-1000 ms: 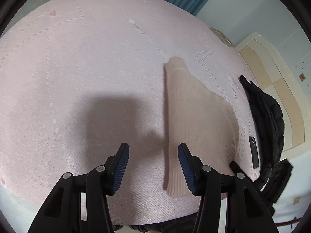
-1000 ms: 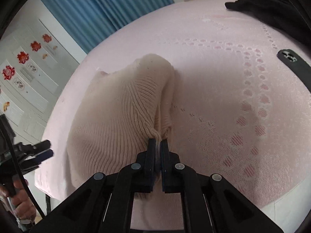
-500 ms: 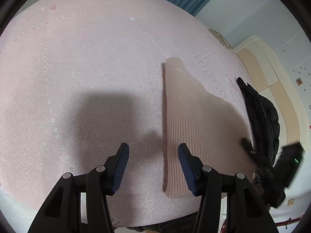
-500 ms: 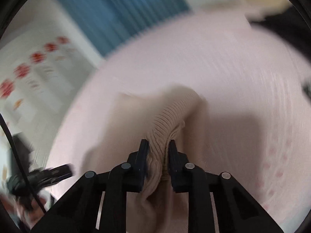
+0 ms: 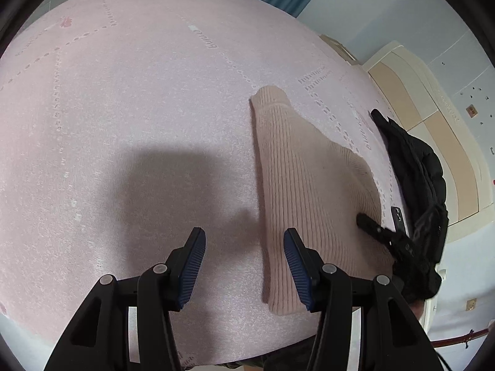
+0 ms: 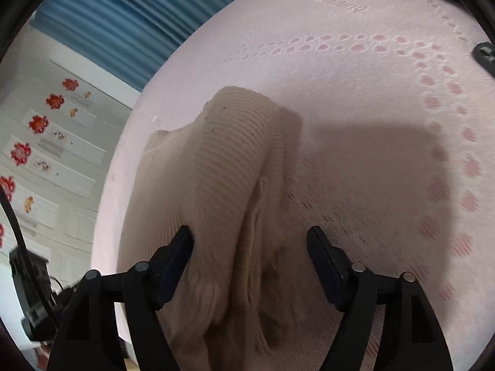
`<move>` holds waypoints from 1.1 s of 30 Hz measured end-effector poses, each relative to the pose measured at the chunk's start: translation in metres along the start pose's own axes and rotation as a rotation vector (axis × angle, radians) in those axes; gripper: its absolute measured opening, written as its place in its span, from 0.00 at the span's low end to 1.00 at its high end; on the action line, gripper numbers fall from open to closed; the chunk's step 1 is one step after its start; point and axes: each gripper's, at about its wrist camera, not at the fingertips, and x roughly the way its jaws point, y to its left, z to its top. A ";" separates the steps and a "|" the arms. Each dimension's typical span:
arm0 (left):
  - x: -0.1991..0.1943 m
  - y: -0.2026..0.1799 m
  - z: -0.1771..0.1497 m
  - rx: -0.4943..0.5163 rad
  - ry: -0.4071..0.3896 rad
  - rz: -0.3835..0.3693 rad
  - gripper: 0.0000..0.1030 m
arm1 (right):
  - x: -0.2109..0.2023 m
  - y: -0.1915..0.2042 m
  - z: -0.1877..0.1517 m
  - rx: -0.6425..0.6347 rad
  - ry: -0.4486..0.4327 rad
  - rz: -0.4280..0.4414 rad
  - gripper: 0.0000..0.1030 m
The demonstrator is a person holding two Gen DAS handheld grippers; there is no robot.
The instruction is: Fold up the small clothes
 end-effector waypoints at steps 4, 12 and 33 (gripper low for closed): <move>-0.005 0.010 0.004 -0.021 -0.005 -0.003 0.49 | 0.019 0.010 0.014 -0.002 0.035 0.024 0.68; -0.015 0.021 0.008 -0.089 -0.026 -0.056 0.49 | 0.009 0.015 0.019 0.056 0.084 0.146 0.36; -0.060 0.059 0.031 -0.072 -0.152 -0.115 0.49 | -0.063 0.200 0.065 -0.096 -0.129 0.040 0.34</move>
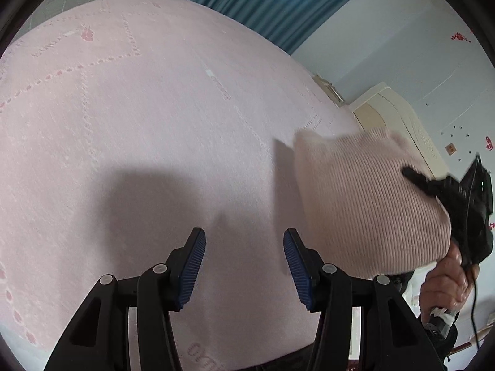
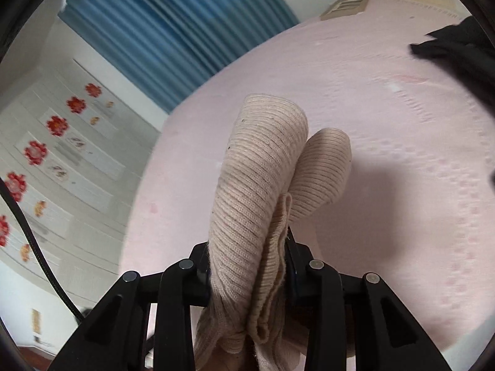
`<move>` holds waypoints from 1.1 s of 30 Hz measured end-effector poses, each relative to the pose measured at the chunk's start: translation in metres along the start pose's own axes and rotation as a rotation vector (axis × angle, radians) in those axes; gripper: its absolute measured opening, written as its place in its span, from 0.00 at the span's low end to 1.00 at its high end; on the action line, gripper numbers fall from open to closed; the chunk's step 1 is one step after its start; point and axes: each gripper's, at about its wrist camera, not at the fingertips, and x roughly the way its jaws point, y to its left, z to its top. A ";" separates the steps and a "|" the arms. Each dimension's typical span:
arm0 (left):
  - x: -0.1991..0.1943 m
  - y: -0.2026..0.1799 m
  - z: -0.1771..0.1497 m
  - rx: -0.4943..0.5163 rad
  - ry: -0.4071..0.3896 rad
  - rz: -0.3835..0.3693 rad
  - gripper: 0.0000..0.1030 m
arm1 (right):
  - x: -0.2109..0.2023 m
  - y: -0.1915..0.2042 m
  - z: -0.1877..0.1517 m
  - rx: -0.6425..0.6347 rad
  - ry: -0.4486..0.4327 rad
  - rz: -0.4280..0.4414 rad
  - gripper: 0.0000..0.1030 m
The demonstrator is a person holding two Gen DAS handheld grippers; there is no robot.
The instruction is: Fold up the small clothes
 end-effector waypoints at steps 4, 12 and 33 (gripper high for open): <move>-0.002 0.013 0.010 0.028 -0.021 0.047 0.49 | 0.054 0.016 -0.002 0.068 0.042 0.147 0.34; 0.033 0.033 0.006 0.097 0.041 0.119 0.50 | 0.176 -0.073 -0.026 0.038 0.246 -0.052 0.42; 0.098 -0.007 -0.031 0.305 0.133 0.263 0.37 | 0.049 -0.057 -0.107 -0.333 0.120 -0.004 0.44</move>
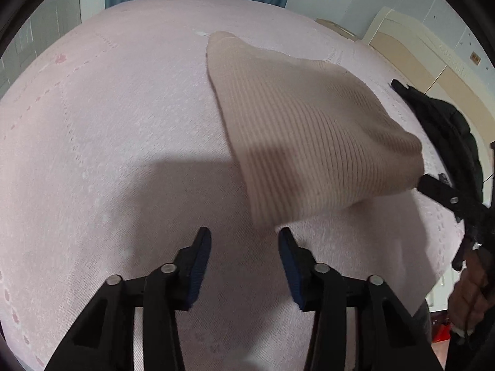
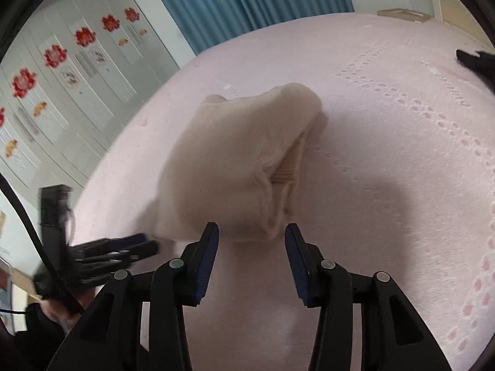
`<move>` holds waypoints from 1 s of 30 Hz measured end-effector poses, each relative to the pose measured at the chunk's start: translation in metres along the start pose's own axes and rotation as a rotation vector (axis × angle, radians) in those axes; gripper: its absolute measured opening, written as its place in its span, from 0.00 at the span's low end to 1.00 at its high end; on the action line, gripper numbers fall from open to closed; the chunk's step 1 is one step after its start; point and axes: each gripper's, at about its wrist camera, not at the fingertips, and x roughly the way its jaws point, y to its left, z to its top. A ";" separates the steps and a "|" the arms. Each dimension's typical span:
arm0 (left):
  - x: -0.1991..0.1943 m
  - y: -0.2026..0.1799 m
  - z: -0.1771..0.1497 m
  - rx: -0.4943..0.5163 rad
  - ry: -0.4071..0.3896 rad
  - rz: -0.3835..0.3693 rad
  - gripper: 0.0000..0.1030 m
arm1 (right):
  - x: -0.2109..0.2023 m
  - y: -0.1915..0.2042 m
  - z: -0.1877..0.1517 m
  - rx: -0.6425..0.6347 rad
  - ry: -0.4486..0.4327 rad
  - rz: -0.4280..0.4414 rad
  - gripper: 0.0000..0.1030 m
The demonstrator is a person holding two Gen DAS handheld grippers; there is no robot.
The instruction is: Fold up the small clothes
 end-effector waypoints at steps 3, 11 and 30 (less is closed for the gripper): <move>0.011 -0.005 0.008 -0.021 0.028 -0.004 0.22 | 0.000 -0.001 0.004 0.049 -0.045 0.020 0.44; 0.013 0.000 0.006 -0.075 0.013 -0.051 0.10 | 0.040 -0.007 0.048 0.146 -0.057 0.012 0.40; 0.012 0.007 0.008 -0.087 0.012 -0.105 0.06 | 0.072 -0.012 0.055 0.011 -0.022 -0.254 0.18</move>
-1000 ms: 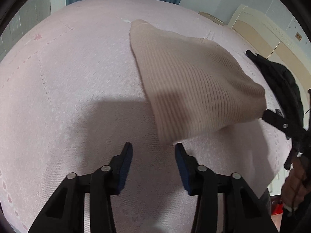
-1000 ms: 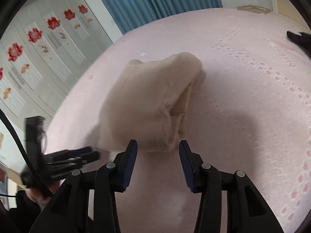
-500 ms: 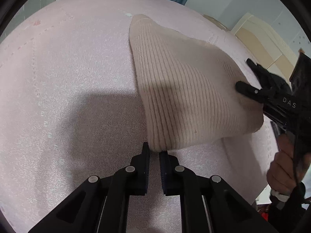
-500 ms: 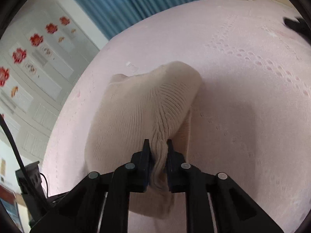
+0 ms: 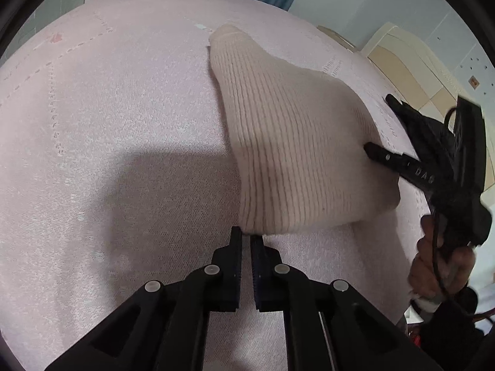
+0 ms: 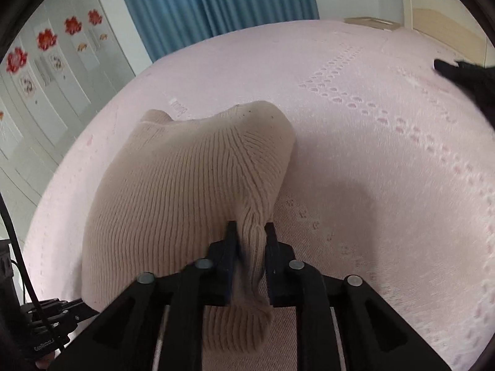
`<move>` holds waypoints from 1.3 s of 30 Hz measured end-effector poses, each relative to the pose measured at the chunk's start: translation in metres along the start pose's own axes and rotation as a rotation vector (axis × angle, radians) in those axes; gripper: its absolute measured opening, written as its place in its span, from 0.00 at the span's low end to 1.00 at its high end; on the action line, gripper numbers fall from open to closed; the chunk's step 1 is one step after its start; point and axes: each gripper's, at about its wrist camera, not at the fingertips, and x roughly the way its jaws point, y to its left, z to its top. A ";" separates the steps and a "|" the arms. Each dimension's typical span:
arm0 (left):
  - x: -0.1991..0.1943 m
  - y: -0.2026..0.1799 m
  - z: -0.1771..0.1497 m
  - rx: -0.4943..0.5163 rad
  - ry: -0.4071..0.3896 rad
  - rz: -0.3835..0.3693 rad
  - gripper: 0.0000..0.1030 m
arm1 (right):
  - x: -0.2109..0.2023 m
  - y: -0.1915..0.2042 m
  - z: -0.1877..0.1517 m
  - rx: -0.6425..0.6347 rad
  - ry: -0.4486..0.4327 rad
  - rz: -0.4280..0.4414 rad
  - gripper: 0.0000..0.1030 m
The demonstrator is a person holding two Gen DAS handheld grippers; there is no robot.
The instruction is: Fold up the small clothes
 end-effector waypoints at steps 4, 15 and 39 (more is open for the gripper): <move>-0.014 0.007 -0.002 0.024 0.008 0.069 0.06 | -0.026 -0.002 0.007 -0.009 -0.039 0.006 0.23; -0.034 -0.004 0.079 0.031 -0.135 -0.061 0.24 | -0.026 0.026 0.047 -0.135 -0.112 0.033 0.27; 0.084 -0.023 0.167 0.123 -0.201 0.003 0.04 | 0.053 0.004 0.057 -0.179 -0.007 0.006 0.27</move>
